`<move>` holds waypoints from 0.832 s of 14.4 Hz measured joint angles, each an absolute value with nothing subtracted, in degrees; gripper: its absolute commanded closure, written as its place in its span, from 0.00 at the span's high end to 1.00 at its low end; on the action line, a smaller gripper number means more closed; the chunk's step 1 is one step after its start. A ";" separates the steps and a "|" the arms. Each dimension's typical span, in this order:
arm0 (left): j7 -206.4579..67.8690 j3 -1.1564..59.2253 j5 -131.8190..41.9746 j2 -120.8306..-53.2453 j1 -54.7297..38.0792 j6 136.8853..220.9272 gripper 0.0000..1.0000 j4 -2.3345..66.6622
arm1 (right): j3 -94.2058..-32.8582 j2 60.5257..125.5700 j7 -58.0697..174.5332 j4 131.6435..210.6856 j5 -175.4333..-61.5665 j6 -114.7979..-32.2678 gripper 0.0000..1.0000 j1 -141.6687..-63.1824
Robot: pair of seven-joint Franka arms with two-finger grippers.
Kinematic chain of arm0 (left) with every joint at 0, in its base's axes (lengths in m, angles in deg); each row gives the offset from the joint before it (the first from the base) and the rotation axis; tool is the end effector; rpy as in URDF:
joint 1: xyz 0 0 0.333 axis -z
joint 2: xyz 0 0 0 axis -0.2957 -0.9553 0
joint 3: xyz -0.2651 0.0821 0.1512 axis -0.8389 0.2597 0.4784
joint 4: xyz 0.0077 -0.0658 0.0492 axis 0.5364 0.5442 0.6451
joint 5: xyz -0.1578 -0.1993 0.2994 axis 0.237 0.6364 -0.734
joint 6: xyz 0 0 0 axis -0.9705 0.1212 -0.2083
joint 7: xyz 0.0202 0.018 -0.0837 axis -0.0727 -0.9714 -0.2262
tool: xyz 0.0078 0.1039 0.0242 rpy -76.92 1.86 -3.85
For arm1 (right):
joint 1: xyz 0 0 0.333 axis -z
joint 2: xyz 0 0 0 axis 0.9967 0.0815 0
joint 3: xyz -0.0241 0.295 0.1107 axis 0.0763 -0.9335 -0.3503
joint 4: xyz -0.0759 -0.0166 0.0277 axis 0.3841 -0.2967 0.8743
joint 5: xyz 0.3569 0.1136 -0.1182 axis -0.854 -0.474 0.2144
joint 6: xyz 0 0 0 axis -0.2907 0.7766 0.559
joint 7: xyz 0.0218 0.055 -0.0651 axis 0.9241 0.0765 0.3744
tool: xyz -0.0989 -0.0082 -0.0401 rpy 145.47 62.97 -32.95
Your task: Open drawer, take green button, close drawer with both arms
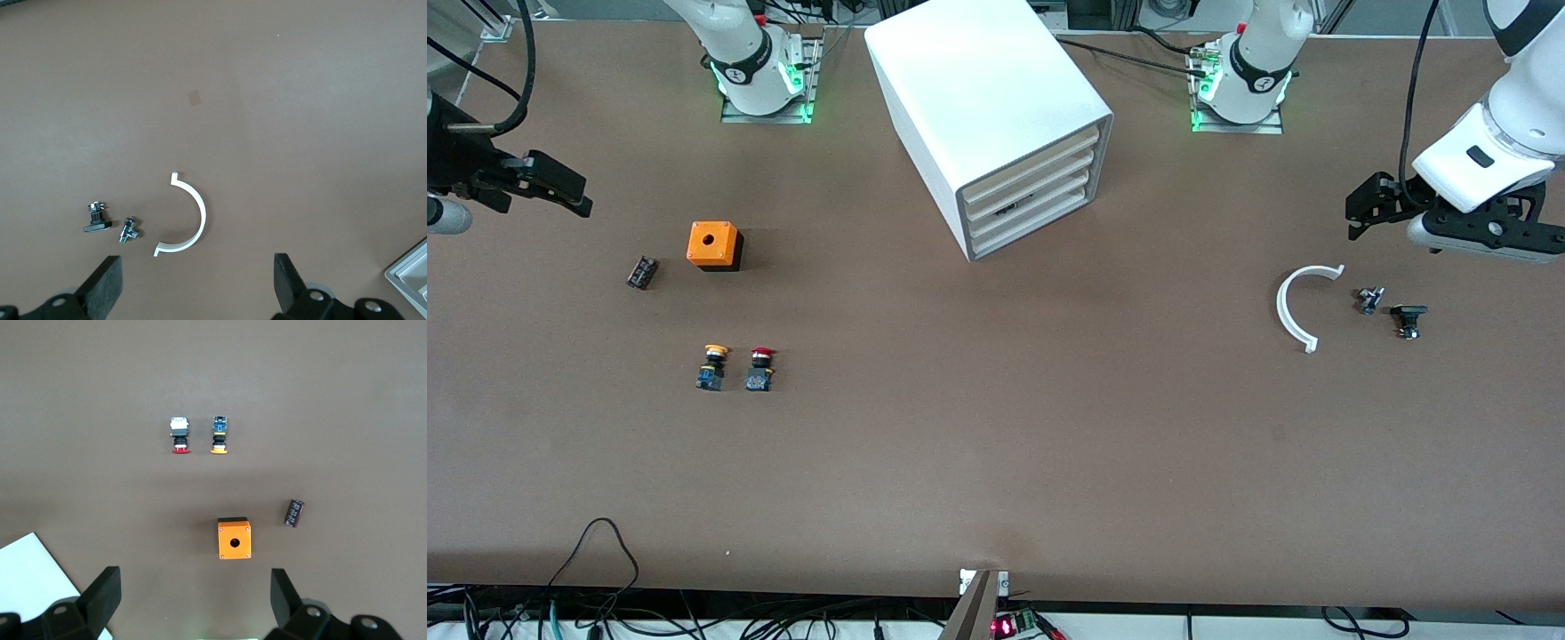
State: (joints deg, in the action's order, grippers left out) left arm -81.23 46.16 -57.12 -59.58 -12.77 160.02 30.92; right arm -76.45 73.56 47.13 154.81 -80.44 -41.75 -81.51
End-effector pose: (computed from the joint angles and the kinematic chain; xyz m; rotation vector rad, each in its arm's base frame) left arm 0.5520 -0.0484 0.5859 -3.0700 0.3074 -0.0421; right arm 0.5643 0.0308 0.6373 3.1252 -0.0689 -0.0764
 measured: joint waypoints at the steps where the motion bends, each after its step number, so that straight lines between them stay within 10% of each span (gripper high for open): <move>1: -81.13 46.16 -57.12 -59.58 -12.77 160.02 1.00 30.92 | -76.44 73.53 47.13 154.81 -80.44 -41.72 0.99 -81.51; 12: -80.77 46.29 -57.12 -59.61 -12.88 160.01 1.00 30.92 | -76.11 74.30 47.64 154.18 -80.44 -42.00 0.99 -81.22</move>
State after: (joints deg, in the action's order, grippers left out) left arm -80.77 46.29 -57.12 -59.61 -12.88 160.01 30.92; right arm -76.11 74.30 47.64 154.18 -80.44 -42.00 -81.22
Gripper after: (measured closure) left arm 0.000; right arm 0.004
